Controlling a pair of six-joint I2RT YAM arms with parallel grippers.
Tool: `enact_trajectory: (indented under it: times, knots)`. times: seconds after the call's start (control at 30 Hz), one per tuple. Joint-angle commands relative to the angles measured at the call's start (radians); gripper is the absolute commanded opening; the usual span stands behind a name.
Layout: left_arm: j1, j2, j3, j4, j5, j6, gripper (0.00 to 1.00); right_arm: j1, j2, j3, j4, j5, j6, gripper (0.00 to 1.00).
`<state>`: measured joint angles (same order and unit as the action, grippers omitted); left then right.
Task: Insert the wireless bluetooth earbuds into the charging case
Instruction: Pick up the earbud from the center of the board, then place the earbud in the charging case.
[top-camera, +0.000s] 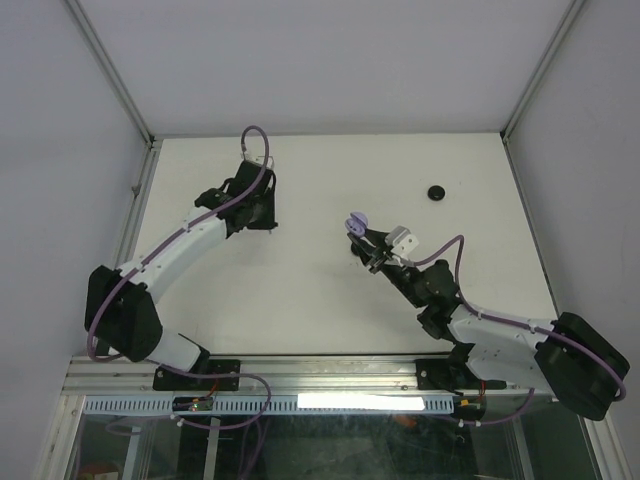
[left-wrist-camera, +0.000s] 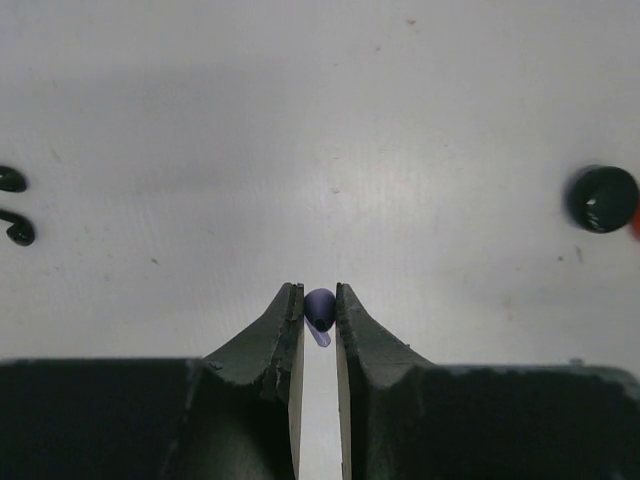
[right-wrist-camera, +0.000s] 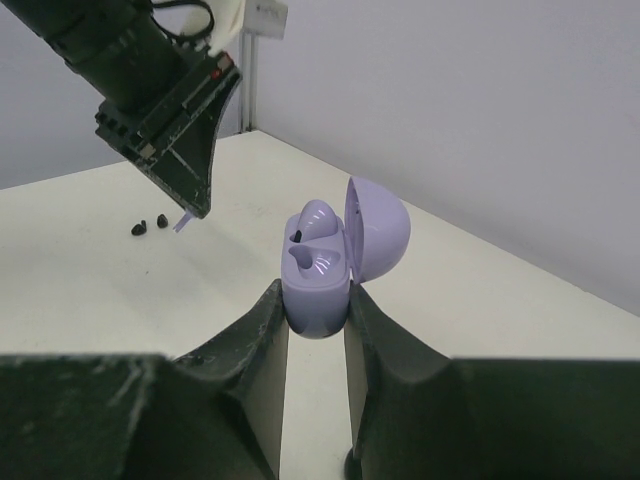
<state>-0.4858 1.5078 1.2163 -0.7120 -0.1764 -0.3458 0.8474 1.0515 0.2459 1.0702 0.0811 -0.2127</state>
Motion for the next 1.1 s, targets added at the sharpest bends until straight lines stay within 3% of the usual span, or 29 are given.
enact_trajectory:
  times: [0.0,0.4,0.73,1.07]
  knots:
    - [-0.087,-0.143,0.012,0.130,-0.092,-0.047,0.11,-0.003,0.017,0.067,0.075,-0.022,-0.017,0.00]
    - [-0.340,-0.329,-0.012,0.382,-0.256,-0.053,0.10,-0.002,0.098,0.132,0.130,-0.033,-0.019,0.00]
    - [-0.543,-0.377,-0.123,0.699,-0.343,0.064,0.10,-0.001,0.119,0.152,0.146,-0.041,0.019,0.00]
    - [-0.595,-0.352,-0.195,0.895,-0.297,0.175,0.10,-0.001,0.109,0.154,0.146,-0.052,0.050,0.00]
